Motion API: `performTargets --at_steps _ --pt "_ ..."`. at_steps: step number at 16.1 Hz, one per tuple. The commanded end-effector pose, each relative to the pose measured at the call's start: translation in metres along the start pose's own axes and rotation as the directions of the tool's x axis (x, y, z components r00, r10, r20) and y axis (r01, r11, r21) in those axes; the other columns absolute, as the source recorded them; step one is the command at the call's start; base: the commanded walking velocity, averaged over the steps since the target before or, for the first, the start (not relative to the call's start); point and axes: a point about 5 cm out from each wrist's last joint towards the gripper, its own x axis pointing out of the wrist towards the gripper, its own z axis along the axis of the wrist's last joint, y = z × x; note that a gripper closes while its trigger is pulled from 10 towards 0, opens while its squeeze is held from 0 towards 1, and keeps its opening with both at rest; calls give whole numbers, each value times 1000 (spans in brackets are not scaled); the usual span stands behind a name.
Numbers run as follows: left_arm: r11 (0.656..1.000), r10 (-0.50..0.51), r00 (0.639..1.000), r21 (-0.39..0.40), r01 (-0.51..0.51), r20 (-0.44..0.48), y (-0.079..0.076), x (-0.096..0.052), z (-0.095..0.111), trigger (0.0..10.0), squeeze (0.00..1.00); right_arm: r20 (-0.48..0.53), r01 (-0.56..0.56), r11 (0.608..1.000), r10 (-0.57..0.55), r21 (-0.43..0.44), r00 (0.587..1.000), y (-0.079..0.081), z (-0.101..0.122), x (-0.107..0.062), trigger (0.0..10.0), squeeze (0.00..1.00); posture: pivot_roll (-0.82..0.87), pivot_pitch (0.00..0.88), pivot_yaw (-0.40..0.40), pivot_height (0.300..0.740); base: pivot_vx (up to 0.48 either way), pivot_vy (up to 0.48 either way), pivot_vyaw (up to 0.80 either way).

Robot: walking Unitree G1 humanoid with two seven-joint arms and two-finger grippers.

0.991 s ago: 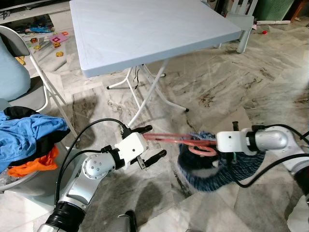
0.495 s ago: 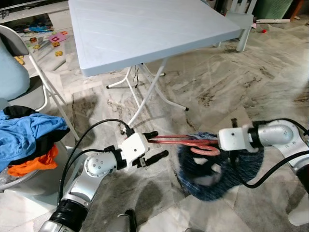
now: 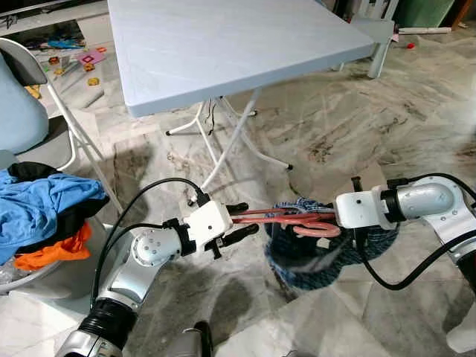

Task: Hang hanger

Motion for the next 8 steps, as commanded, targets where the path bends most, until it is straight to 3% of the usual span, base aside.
performTargets --at_steps 1,8 --pt "999 -45 999 29 45 -9 -2 3 0 0 0 19 27 999 -26 -22 999 -10 6 -12 10000 0 -78 155 51 740 0 0 0" --pt "988 -141 990 57 142 -19 -3 14 4 0 0 -13 -23 998 23 -64 1000 -13 10 -15 10000 0 -86 157 48 740 0 0 0"
